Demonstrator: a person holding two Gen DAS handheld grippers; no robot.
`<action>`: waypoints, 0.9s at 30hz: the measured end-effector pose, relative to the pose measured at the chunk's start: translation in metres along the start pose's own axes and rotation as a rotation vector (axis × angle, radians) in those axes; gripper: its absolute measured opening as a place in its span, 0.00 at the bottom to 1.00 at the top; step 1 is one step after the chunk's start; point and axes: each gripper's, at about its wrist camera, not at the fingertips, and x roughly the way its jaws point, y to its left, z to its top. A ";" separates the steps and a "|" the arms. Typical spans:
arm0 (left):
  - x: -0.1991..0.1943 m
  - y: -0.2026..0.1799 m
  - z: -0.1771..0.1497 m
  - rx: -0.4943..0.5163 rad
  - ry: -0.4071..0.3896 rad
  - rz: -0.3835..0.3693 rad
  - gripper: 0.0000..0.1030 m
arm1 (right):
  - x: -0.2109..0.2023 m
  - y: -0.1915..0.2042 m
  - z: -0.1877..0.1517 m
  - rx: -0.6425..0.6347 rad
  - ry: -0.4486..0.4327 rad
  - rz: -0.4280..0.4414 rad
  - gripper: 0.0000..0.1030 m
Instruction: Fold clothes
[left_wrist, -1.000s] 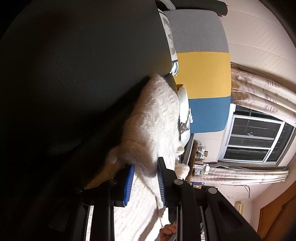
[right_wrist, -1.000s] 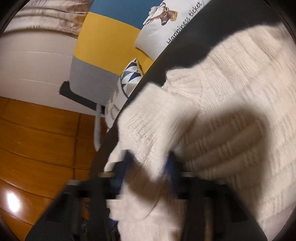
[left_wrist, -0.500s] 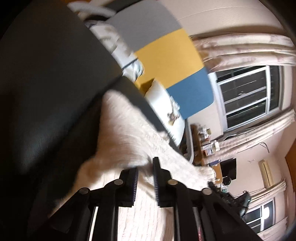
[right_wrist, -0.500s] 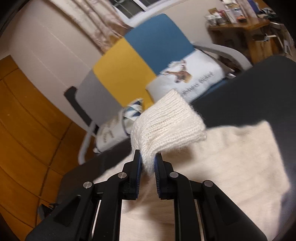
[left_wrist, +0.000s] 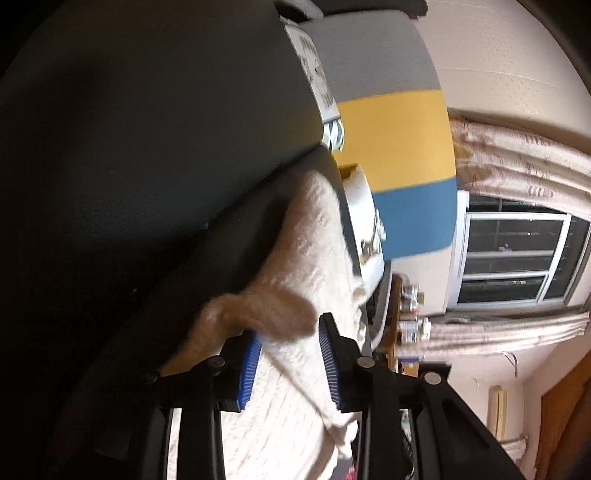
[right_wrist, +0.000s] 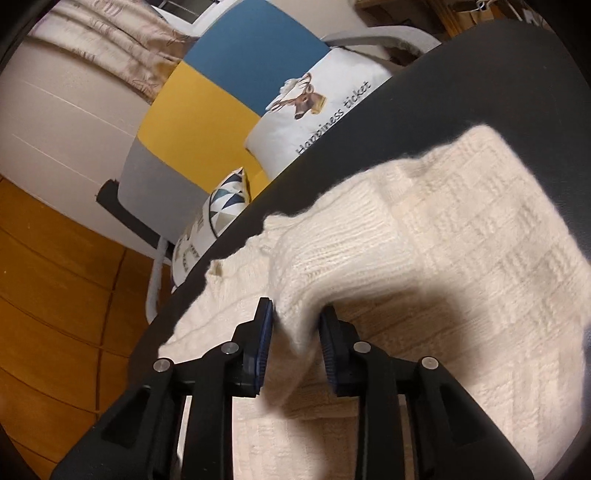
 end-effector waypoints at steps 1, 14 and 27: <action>-0.005 -0.005 0.000 0.023 -0.027 -0.014 0.23 | -0.001 0.000 0.000 -0.002 -0.004 0.004 0.27; -0.001 0.011 0.001 0.028 0.016 0.007 0.29 | 0.003 -0.031 -0.036 -0.007 0.069 -0.092 0.22; 0.010 0.022 0.013 -0.073 0.043 -0.050 0.26 | -0.001 -0.076 -0.022 0.299 0.025 0.051 0.45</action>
